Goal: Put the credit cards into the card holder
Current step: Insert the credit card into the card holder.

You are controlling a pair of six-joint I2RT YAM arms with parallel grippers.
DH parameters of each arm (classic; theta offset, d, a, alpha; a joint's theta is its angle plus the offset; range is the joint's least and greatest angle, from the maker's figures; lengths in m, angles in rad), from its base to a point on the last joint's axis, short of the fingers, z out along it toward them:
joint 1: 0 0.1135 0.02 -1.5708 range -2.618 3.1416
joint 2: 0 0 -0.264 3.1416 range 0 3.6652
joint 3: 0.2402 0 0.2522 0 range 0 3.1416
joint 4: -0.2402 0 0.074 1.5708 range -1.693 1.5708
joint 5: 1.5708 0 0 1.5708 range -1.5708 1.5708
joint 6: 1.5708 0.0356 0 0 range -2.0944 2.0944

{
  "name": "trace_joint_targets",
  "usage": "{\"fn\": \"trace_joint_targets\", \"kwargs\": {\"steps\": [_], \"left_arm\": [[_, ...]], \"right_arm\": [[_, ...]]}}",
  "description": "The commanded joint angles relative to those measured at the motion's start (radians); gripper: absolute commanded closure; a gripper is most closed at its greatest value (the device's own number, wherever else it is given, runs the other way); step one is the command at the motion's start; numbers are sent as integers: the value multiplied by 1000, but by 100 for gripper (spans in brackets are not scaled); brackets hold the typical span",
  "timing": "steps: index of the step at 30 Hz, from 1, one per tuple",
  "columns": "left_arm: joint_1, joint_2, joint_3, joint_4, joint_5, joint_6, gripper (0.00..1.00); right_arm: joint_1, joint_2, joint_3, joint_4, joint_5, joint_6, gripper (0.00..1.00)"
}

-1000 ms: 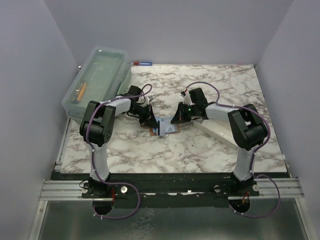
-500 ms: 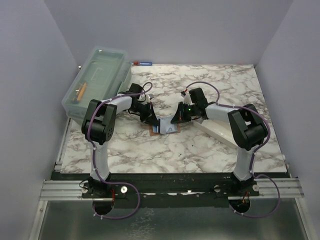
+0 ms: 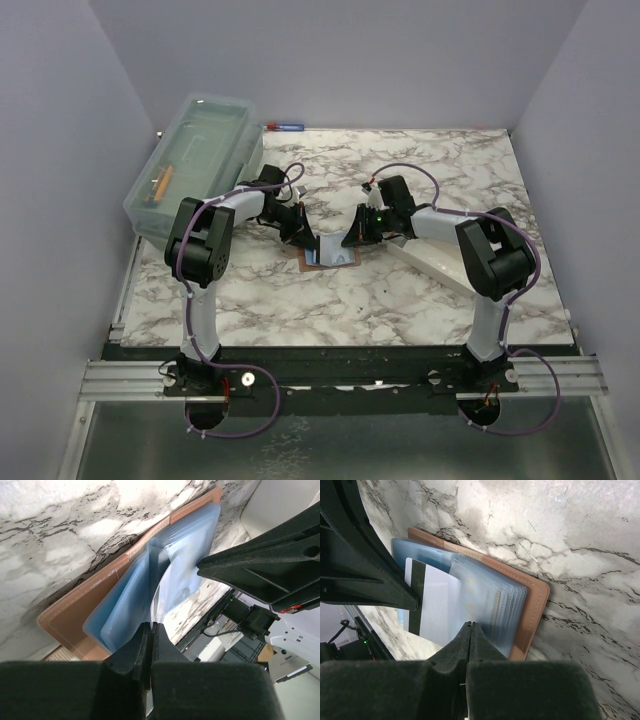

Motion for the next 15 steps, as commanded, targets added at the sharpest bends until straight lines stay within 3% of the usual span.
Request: {"fn": "trace_joint_targets", "kwargs": {"steps": [1, 15], "left_arm": [[-1, 35, 20, 35, -102, -9, 100], [-2, 35, 18, 77, -128, -44, 100]], "right_arm": [[-5, 58, -10, -61, 92, -48, 100], [-5, 70, 0, -60, 85, -45, 100]]}}
